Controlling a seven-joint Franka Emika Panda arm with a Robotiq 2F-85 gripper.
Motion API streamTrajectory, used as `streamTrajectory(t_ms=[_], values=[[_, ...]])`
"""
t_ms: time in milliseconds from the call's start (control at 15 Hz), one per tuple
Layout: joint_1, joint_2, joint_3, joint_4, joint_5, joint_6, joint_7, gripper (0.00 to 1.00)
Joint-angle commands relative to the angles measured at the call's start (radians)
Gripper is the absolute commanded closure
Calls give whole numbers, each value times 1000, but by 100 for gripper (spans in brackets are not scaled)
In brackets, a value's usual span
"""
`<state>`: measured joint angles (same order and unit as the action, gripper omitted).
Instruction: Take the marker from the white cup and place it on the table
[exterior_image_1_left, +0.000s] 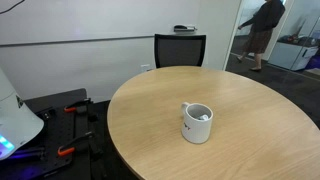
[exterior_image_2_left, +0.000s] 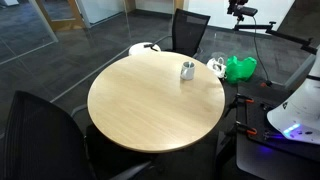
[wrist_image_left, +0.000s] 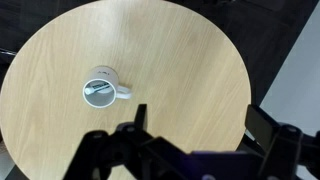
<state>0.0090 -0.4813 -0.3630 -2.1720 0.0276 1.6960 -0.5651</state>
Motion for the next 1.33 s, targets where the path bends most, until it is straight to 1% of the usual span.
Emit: streamTrajectory(t_ms=[0,400,667,1000,1267], values=[[-33,7,26,2,13,-2,-13,0],[-33,7,26,2,13,-2,-13,0],[-43,4,52,-10,13,19,22,0],[-53,6,107,-37,13,98,140,0],[-56,20,157,-69,21,186,283,0]])
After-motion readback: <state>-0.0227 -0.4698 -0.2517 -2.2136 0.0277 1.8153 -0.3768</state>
